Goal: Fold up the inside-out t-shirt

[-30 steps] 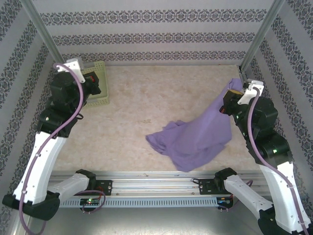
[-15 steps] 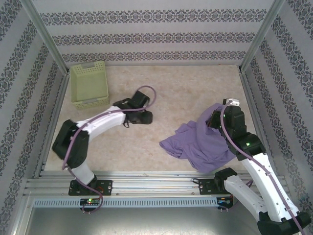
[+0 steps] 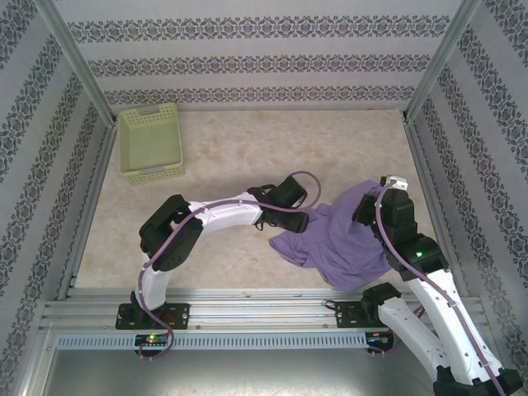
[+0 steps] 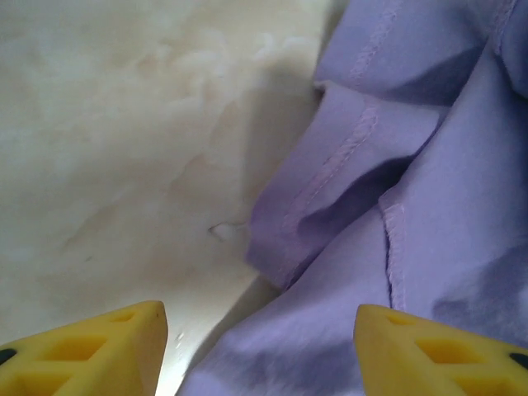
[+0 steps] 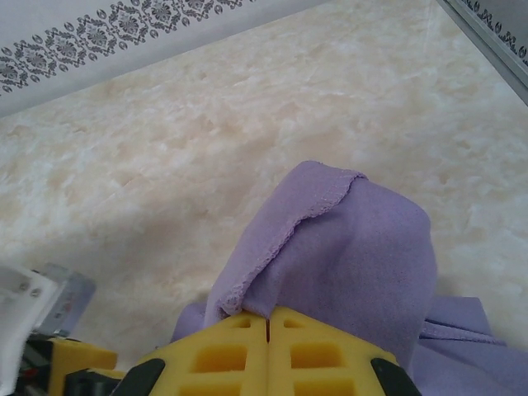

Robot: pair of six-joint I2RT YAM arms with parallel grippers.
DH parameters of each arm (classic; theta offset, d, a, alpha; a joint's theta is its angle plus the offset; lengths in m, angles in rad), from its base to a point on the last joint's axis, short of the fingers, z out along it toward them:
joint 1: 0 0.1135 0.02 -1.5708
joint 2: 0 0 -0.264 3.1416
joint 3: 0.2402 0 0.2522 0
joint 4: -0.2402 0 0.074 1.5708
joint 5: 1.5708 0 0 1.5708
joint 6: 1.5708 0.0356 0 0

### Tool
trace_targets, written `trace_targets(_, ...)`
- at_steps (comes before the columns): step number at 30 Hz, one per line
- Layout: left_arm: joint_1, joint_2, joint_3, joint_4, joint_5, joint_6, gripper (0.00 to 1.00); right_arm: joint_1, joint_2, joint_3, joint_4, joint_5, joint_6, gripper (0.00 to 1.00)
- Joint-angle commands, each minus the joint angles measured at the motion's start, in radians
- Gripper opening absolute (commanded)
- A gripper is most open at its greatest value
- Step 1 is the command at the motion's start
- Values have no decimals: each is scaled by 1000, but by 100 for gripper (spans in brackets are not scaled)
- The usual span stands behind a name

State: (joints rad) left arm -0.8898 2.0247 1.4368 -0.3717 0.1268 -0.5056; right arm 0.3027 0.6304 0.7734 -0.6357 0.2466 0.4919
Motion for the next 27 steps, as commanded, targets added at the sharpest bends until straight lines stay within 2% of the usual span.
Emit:
trace_targets(1,-6,59,32,14,-27,6,58,-8,-19,-19,28,13,17,0)
trace_targets(4,-8,103,55,17,-2,2,50,-9,-23,-14,16,18,12,0)
trace_targets(7,-8,124,62,5,-1,5,37,-13,-32,-9,7,26,2,0)
trace_targets(10,-5,119,57,-3,-10,13,19,-18,-35,-2,4,24,1,0)
trace_targets(12,8,96,33,1,-18,10,4,-20,-30,5,4,19,1,0)
trace_targets(13,14,82,20,8,-22,6,0,-21,-28,10,5,16,3,0)
trace_targets(21,26,-45,-92,70,-35,27,0,-23,-14,26,15,-28,26,0)
trace_targets(23,8,-60,-104,81,-33,47,6,-22,-14,23,15,-31,32,0)
trace_targets(27,-12,-68,-103,44,-91,59,0,-22,-22,16,11,-33,40,0)
